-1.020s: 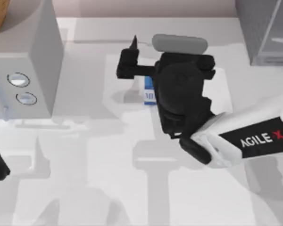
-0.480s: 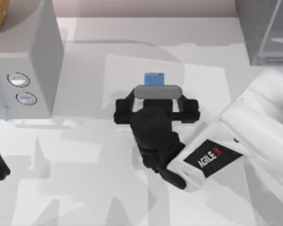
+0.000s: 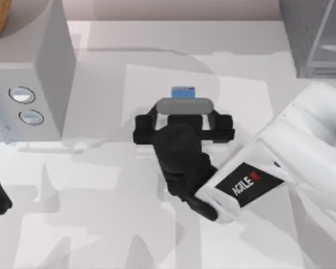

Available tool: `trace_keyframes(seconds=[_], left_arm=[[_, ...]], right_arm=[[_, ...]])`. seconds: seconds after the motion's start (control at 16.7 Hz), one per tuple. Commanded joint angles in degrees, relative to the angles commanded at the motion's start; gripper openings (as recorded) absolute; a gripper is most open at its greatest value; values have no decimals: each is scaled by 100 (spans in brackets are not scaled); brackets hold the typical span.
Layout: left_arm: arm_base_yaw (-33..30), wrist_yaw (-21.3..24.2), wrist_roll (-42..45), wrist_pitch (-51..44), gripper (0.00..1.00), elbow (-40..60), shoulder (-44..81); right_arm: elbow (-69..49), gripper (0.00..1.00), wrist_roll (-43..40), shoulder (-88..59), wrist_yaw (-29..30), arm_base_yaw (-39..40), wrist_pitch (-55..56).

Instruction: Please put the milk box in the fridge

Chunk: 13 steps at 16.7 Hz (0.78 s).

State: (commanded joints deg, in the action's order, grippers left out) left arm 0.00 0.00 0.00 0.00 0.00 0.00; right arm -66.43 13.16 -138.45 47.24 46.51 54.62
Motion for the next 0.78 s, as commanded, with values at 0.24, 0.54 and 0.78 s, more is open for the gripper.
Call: trace_keyframes(seconds=[0.24,0.54,0.78], left_arm=[[0,0,0,0,100,0,0],[0,0,0,0,100,0,0],[0,0,0,0,100,0,0]], right_arm=[[-664,100,-123,-389,-269,-289,-173],[-819,100,-153,-483,-342,-367,-220],[-819,70,-153,-483,-342,-367,-220]])
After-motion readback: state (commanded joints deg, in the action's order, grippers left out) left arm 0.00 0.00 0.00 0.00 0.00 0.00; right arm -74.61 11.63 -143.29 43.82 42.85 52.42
